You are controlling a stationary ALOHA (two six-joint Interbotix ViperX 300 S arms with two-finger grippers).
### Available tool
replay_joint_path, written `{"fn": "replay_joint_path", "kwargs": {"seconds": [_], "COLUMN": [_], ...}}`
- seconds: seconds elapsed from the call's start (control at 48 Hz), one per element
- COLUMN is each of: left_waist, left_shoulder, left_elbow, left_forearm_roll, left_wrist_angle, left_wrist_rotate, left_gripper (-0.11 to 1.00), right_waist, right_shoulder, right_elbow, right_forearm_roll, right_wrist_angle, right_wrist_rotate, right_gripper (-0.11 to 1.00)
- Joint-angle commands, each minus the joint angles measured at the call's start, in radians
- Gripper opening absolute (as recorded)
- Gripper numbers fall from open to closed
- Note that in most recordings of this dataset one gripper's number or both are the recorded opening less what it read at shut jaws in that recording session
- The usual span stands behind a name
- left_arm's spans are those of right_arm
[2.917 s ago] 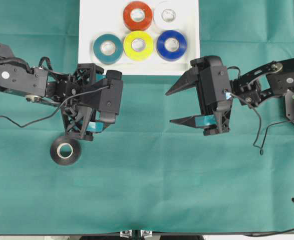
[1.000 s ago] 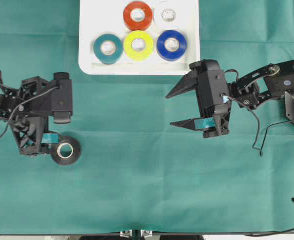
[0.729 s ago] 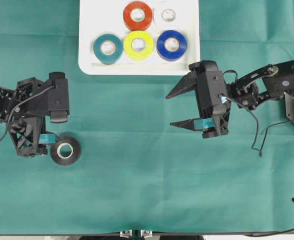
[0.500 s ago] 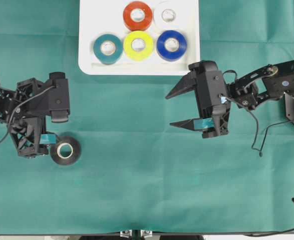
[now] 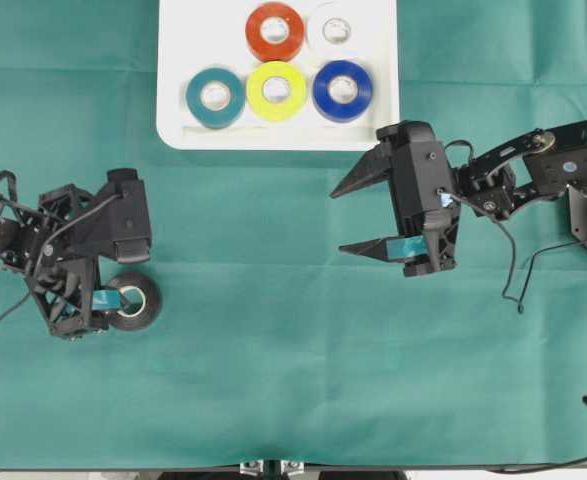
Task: Put the tape alternately from left to right into the white case.
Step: 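Lower the left gripper onto the black tape roll and grasp it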
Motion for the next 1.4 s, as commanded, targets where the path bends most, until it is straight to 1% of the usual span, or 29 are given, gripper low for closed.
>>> {"fn": "replay_joint_path", "kwargs": {"seconds": [0.0, 0.333, 0.812, 1.208, 1.312, 1.375], "left_waist": [-0.005, -0.006, 0.003, 0.003, 0.005, 0.005], "left_shoulder": [0.003, 0.046, 0.155, 0.164, 0.161, 0.16], "left_elbow": [-0.023, -0.02, -0.018, -0.018, -0.021, -0.023], "left_forearm_roll": [-0.002, 0.0, 0.002, 0.003, 0.003, 0.002], "left_wrist_angle": [-0.014, -0.025, -0.072, -0.091, -0.091, -0.087], "left_wrist_rotate": [-0.002, -0.006, -0.005, 0.0, 0.002, 0.003], "left_gripper": [0.92, 0.92, 0.92, 0.91, 0.88, 0.8], "right_waist": [0.005, 0.005, 0.005, 0.006, 0.005, 0.006], "right_shoulder": [-0.006, -0.006, 0.008, 0.011, 0.011, 0.011], "right_elbow": [-0.018, -0.017, -0.021, -0.025, -0.025, -0.025], "right_forearm_roll": [0.003, 0.003, 0.003, 0.003, 0.003, 0.003], "right_wrist_angle": [-0.005, -0.003, -0.005, -0.005, -0.005, -0.003], "right_wrist_rotate": [0.002, 0.002, 0.002, 0.002, 0.002, 0.002], "right_gripper": [0.84, 0.84, 0.84, 0.84, 0.84, 0.84]}}
